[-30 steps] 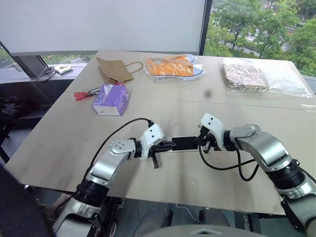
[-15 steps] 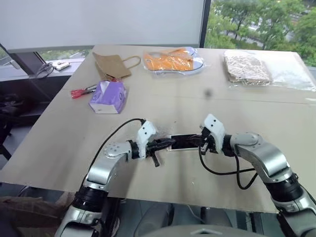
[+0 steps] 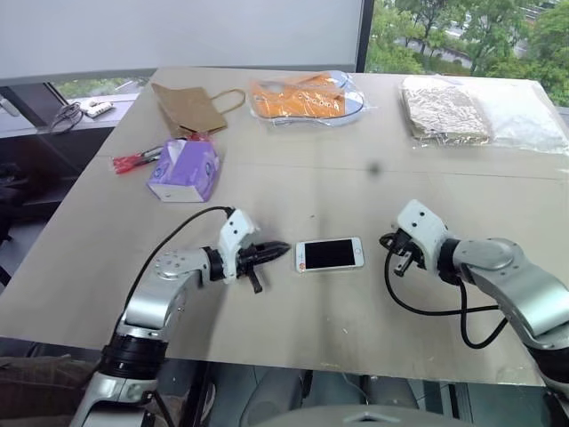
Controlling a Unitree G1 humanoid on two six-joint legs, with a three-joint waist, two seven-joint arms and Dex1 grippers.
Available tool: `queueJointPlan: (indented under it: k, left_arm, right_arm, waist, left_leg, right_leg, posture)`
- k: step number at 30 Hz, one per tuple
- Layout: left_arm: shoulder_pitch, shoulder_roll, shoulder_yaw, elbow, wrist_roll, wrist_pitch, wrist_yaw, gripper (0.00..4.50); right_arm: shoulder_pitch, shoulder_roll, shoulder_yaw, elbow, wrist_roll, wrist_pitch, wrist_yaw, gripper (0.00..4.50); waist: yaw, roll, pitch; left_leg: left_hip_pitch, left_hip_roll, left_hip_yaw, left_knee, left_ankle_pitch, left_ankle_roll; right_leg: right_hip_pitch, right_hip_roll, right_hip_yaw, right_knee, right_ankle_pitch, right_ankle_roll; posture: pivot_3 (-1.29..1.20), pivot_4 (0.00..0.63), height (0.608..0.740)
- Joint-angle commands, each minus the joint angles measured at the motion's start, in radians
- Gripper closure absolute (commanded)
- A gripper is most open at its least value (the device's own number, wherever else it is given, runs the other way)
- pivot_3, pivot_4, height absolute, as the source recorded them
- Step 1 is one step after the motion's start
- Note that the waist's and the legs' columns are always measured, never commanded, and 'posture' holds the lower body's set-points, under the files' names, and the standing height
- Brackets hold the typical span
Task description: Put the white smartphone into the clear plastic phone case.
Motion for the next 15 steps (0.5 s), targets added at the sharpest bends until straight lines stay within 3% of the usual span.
queueJointPlan:
  k: [1, 15]
  left_arm:
    - [-0.008, -0.009, -0.038, 0.007, 0.03, -0.012, 0.005, 4.42]
    - [-0.016, -0.029, -0.068, 0.02, 0.052, -0.023, 0.009, 4.42]
  right_arm:
    - [-0.005, -0.022, 0.035, -0.031, -0.02, -0.023, -0.001, 4.5]
    - [-0.099, -0.004, 0.217, -0.042, -0.064, -0.067, 0.043, 4.5]
  waist:
    - [0.0, 0.0, 0.0]
    - [0.02, 0.001, 0.0]
  left_leg:
    - [0.0, 0.0, 0.0, 0.0, 0.0, 0.0]
    - [0.0, 0.0, 0.0, 0.004, 0.0, 0.0]
  right_leg:
    - [0.0, 0.0, 0.0, 0.0, 0.0, 0.0]
    - [0.0, 0.001, -0.001, 0.003, 0.0, 0.0]
  posture:
    - [0.0, 0.15, 0.74]
    - [0.0, 0.15, 0.74]
